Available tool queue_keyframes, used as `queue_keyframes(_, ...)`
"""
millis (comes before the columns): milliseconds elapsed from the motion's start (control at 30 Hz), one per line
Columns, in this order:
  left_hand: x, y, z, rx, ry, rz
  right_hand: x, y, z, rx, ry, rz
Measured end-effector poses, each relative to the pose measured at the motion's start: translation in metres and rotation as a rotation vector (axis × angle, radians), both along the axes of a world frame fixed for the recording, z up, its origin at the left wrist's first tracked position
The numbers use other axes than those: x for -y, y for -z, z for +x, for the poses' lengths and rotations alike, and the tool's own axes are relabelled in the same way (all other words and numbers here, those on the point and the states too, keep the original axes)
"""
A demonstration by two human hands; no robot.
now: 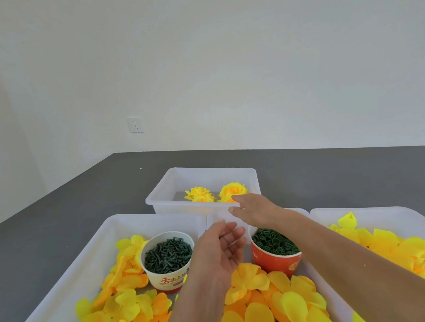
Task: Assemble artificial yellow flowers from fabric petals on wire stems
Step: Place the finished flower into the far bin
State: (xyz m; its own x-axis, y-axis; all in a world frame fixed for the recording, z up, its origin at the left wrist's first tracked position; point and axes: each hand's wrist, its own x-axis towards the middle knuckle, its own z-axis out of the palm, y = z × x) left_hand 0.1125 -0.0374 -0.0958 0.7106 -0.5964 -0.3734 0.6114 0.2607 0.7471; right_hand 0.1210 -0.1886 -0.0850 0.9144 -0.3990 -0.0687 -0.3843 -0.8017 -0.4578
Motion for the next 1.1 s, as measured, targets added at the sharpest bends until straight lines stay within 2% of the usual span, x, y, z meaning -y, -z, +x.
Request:
queue_keyframes(167,0.002,0.000,0.000,0.058,0.011,-0.013,-0.019,-0.019,-0.040,0.165,0.023,0.176)
queue_keyframes(467,0.002,0.000,-0.006,0.141,0.041,-0.030,-0.052,-0.011,-0.108,0.479,0.173,0.287)
queue_keyframes(633,0.001,0.000,-0.011,0.198,0.057,-0.046,-0.056,0.003,-0.129,0.714,0.312,0.346)
queue_keyframes(800,-0.003,-0.002,-0.012,0.314,0.070,-0.091,-0.058,0.023,-0.143,0.895,0.470,0.304)
queue_keyframes(1100,-0.009,-0.004,-0.021,0.458,0.030,-0.094,-0.055,0.047,-0.155,1.029,0.521,0.174)
